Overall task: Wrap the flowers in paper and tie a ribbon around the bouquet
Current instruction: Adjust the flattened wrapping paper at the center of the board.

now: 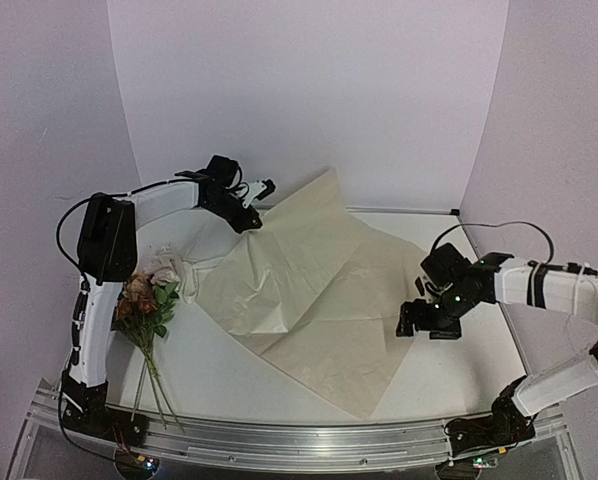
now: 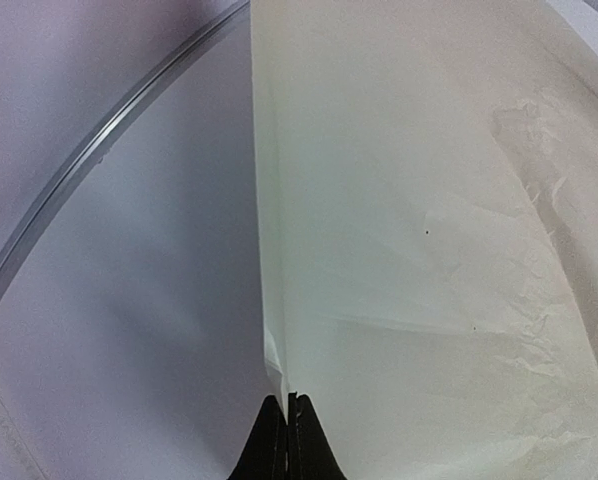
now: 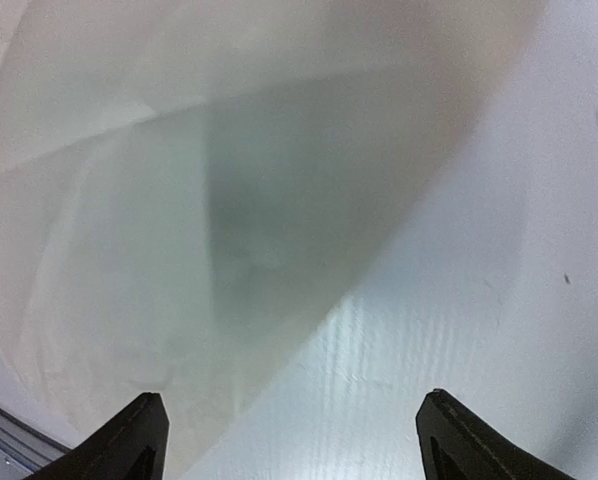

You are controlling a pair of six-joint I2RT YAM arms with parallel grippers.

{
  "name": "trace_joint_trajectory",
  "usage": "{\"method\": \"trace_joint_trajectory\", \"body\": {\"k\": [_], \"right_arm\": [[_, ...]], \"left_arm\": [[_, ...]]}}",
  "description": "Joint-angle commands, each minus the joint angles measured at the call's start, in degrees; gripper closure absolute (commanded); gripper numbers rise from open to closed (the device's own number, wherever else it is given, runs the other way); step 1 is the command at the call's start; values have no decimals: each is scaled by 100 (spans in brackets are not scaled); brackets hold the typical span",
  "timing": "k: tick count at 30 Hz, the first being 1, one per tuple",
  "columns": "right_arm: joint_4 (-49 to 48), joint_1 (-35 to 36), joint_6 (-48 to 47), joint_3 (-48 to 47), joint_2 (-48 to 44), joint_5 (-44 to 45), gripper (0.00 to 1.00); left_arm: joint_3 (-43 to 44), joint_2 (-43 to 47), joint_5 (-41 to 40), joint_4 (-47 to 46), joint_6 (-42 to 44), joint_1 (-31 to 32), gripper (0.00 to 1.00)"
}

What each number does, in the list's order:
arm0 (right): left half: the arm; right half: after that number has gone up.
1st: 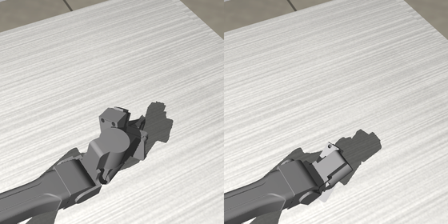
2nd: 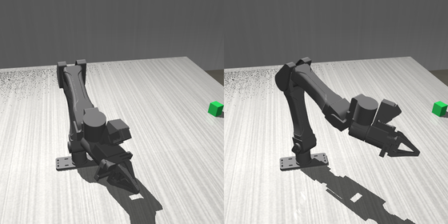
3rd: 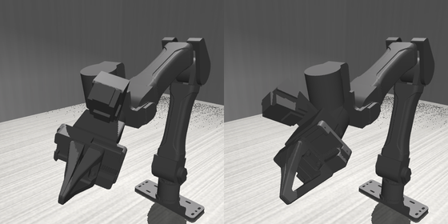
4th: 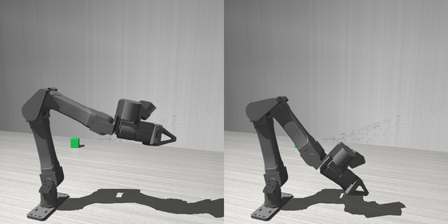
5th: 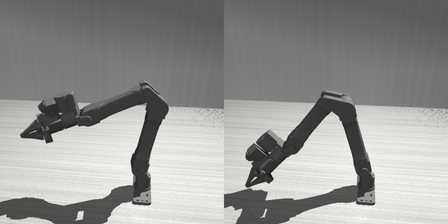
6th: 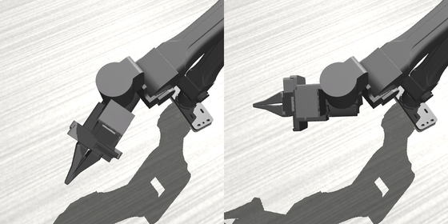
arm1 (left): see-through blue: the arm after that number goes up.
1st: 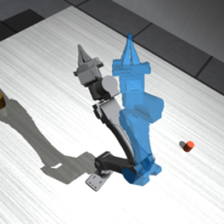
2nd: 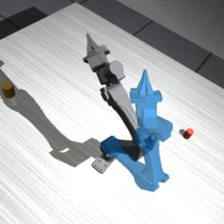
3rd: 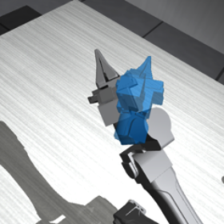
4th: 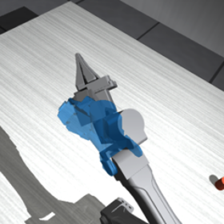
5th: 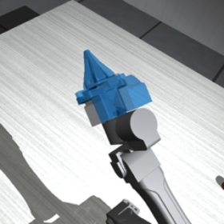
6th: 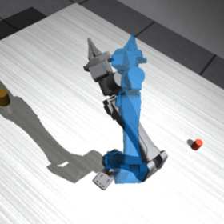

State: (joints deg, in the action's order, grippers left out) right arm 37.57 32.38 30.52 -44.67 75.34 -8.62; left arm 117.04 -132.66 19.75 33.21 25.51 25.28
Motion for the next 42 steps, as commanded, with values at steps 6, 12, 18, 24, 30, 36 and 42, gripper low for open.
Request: {"method": "trace_joint_trajectory", "body": {"k": [6, 12, 18, 24, 30, 36, 42], "right_arm": [[-987, 239, -450, -2188, 2187, -663, 42], [-864, 758, -500, -3438, 3336, -387, 53], [-569, 1163, -493, -4422, 4167, -325, 55], [-642, 1578, -395, -3956, 4215, 264, 62], [-783, 1962, -152, -3664, 4255, 726, 70], [-716, 2221, 327, -3710, 4428, 1053, 76], [-716, 2439, 1094, -4051, 4641, 1072, 77]], "left_arm": [[64, -13, 736, -913, 246, -15, 100], [111, -38, 1019, -1033, 130, 22, 100], [70, 23, 1146, -995, 90, 82, 100], [16, 96, 1101, -1015, 46, 83, 100], [-68, 170, 1038, -1030, 116, 83, 100], [36, 109, 810, -1035, 122, 81, 100], [-78, 157, 432, -1329, -176, 67, 100]]}}
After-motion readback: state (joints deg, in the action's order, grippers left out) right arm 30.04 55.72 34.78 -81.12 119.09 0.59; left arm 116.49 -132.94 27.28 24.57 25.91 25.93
